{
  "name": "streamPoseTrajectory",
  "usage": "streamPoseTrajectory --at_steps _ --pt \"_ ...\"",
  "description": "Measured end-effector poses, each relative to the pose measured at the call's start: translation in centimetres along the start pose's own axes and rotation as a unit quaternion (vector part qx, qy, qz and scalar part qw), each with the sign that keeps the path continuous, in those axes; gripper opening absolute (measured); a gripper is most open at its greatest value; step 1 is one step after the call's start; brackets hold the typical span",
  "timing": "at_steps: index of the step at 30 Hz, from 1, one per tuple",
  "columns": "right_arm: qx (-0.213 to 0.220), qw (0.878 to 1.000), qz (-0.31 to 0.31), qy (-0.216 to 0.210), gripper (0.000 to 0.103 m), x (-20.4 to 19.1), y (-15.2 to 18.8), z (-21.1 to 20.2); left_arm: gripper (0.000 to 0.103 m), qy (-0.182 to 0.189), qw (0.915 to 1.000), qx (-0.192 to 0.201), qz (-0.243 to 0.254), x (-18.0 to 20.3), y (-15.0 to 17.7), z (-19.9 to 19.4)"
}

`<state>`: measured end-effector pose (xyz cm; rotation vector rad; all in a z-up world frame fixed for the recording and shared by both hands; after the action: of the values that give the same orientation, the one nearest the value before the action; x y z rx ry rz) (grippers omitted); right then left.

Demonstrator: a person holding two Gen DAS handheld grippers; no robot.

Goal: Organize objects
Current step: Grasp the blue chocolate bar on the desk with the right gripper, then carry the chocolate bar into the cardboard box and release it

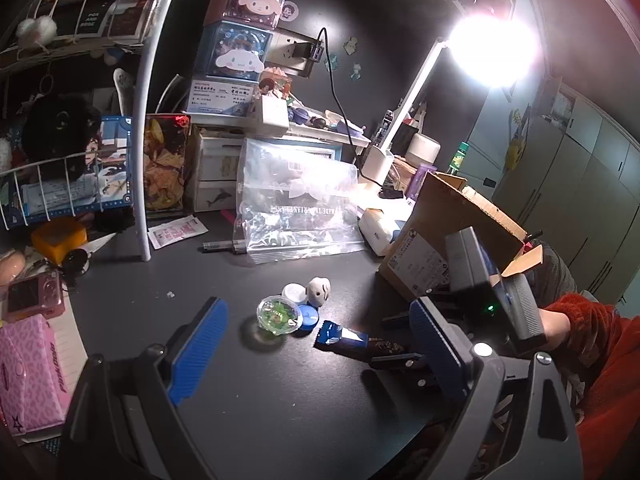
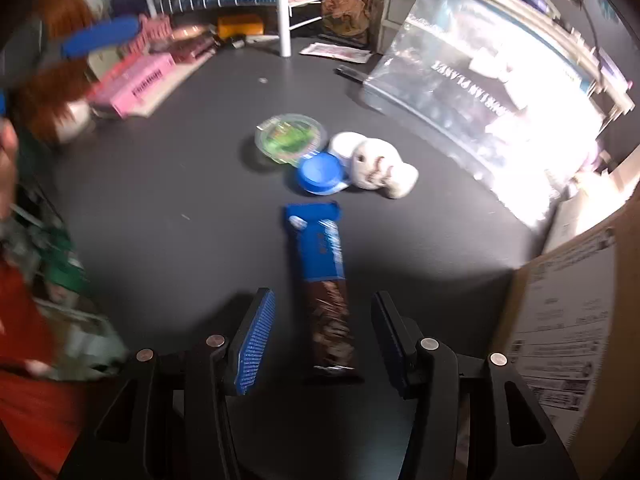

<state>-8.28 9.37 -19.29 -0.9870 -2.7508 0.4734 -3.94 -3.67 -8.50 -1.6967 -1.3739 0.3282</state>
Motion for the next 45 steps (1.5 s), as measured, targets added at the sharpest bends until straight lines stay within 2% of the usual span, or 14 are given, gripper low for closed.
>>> streamPoseTrajectory --at_steps 3,4,5,6,10,17,19,21,24,27,32,37,45 --pt "-0.006 1.000 0.011 -0.013 0.039 0.4 0.5 0.5 0.091 0.000 1.0000 -0.003 -0.001 0.1 0.1 0.1" --pt "-0.002 1.000 0.014 -0.018 0.032 0.3 0.6 0.4 0.091 -0.001 1.0000 -0.004 -0.001 0.1 0.1 0.1" --pt "0.000 1.000 0.013 -0.021 0.020 0.2 0.6 0.3 0.091 0.001 1.0000 -0.005 -0.003 0.1 0.2 0.2" --pt "0.006 1.000 0.010 -0.016 0.014 0.1 0.6 0.2 0.091 0.007 0.9999 -0.007 -0.005 0.1 0.2 0.3" --pt "0.037 0.999 0.001 -0.014 0.014 -0.4 0.5 -0.9 0.091 0.024 0.9995 -0.015 -0.015 0.1 0.3 0.7" --pt "0.117 0.991 -0.023 -0.055 0.014 -2.7 -1.1 -6.0 0.091 0.060 0.9975 -0.018 -0.032 1.0 -0.3 1.2" --pt "0.137 0.988 -0.026 -0.064 0.014 -3.1 -1.5 -7.5 0.087 0.068 0.9971 -0.016 -0.030 1.7 -0.9 1.1" --pt "0.159 0.984 -0.031 -0.069 0.014 -3.5 -1.8 -9.4 0.073 0.080 0.9963 -0.013 -0.029 2.3 -1.5 1.0" --pt "0.186 0.980 -0.038 -0.063 0.014 -3.5 -2.1 -11.7 0.057 0.097 0.9950 -0.006 -0.025 3.5 -2.6 0.8" --pt "0.205 0.976 -0.041 -0.056 0.014 -3.1 -2.2 -13.4 0.046 0.107 0.9942 0.000 -0.014 4.9 -3.8 0.8" --pt "0.227 0.972 -0.033 -0.043 0.014 -0.7 -1.9 -15.6 0.032 0.098 0.9951 0.006 0.014 7.3 -6.3 1.7" --pt "0.244 0.969 -0.014 -0.026 0.014 2.4 -0.9 -17.6 0.030 0.115 0.9927 0.003 0.036 10.3 -8.7 3.7" --pt "0.253 0.966 0.050 -0.014 0.014 9.1 2.3 -19.9 0.030 0.146 0.9863 -0.023 0.073 16.1 -12.0 8.8"
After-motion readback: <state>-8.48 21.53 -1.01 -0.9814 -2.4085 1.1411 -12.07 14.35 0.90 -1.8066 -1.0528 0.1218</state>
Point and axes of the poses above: each gripper's, at about its wrist camera, not at the fingertips, and z roughly the way its jaws point, x to its right, y to its underside, the point moved 4 cm from there along z, roughly the way its jaws point, and after that the axes turned 2 degrees about -x, right-handed, at the moved point
